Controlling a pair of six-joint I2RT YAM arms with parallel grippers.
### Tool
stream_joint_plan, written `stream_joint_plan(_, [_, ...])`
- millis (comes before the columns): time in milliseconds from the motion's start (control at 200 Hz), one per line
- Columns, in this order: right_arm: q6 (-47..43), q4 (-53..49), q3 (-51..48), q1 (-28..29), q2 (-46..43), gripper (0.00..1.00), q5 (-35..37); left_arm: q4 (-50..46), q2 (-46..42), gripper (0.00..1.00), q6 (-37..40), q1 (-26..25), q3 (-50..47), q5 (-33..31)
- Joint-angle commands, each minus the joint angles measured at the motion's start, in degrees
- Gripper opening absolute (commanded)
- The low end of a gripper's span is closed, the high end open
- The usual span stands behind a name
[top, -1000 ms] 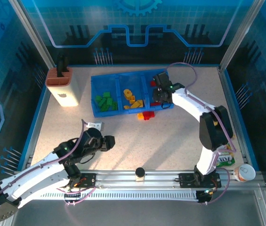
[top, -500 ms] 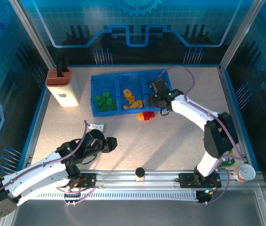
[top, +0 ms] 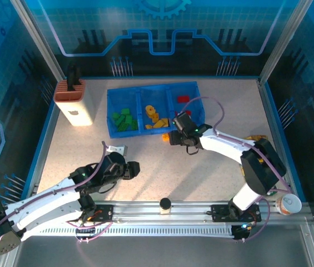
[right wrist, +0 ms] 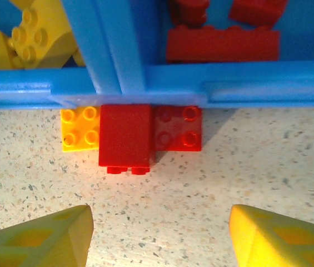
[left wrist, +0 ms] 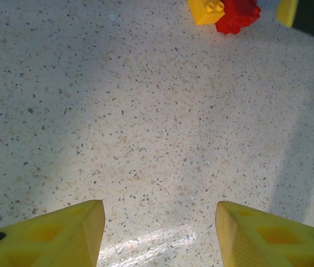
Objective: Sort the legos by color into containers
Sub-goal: Place the lego in the container, then pick up the lego from the center of the table.
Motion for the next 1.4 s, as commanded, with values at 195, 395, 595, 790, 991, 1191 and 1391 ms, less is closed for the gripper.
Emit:
stream_joint_plan(195, [1.28, -5.46, 10.97, 1.08, 10.34, 0.64, 1.64, -3.62, -4.8, 0.56, -0.62, -0.62, -1.38, -2.27])
stream_joint_plan(395, [1.45, -7.1, 13.45, 1.46, 13.6, 0.62, 2.07, -4.14, -6.0, 0.56, -0.94, -0.69, -1.95, -2.78])
stream_joint_plan(595, [2.02, -7.4, 14.1, 2.01, 15.9, 0.56, 3.13, -3.85, -5.98, 0.56, -0.94, -0.69, -2.16, -2.57])
stream_joint_plan(790, [1.81, -7.97, 14.73, 2.18, 16.7, 0.47, 3.85, -3.96, -6.09, 0.55, -0.97, -0.73, -2.11, -2.71])
stream_joint_plan(991, [1.71, -8.08, 14.19, 2.8, 15.57, 0.3, 5.24, -4.31, -6.11, 0.55, -0.97, -0.81, -2.12, -2.83])
stream_joint_plan(1191, [1.63, -8.82, 12.89, 3.86, 11.73, 0.23, 5.81, -3.94, -6.07, 0.55, -0.92, -0.78, -2.08, -3.02])
stream_joint_plan(1391, [1.07, -9.05, 9.61, 4.0, 3.23, 0.23, 8.96, -2.94, -5.13, 0.55, -0.54, -0.86, -2.09, -3.09])
